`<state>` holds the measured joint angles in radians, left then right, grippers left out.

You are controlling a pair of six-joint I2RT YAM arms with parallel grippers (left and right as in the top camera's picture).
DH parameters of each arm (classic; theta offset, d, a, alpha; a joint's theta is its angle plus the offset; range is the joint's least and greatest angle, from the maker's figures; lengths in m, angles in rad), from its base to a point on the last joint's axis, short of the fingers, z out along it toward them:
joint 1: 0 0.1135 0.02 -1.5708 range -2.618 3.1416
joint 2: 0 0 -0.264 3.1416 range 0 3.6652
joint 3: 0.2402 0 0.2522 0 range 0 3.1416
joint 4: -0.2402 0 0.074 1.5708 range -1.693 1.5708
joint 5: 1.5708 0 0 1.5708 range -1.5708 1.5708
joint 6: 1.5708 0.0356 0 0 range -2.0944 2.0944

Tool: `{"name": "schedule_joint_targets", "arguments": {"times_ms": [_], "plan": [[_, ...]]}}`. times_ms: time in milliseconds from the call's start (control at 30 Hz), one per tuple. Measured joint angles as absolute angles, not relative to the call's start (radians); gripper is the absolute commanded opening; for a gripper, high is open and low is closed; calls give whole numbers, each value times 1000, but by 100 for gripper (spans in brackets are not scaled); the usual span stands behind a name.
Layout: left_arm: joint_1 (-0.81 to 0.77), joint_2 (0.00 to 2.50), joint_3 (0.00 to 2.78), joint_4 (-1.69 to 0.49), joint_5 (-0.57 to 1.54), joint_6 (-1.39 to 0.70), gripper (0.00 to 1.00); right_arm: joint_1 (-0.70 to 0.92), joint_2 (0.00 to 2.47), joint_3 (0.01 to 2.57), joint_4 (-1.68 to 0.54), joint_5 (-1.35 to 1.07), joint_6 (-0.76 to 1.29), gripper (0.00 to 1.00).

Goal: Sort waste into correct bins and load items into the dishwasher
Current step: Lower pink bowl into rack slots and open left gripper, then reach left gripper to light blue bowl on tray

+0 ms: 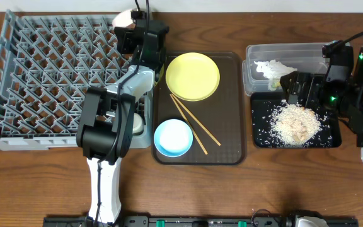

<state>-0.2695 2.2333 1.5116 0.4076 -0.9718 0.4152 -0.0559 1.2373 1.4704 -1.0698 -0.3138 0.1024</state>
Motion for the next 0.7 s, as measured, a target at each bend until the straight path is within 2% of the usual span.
{"name": "schedule_joint_targets", "arguments": {"times_ms": [67,133,200,333,467,700], "plan": [[-276,2233,1512,406,-975,415,8,-56,1237,1470,-1070,-314,103,99],[-287,2233,1512,406,-988,416,16,-56,1237,1470,-1070,-314,103,99],[-302,2233,1512,406,-1003,418,29,-56,1237,1470,-1069,-314,102,99],[-335,2233,1512,390,-1023,419,49,-56,1237,1470,-1070,-314,102,99],[-355,2233,1512,380,-1028,416,60,-56,1237,1470,-1070,-314,102,99],[-356,2233,1512,385,-1028,395,71,-56,1237,1470,-1070,-314,103,99]]}}
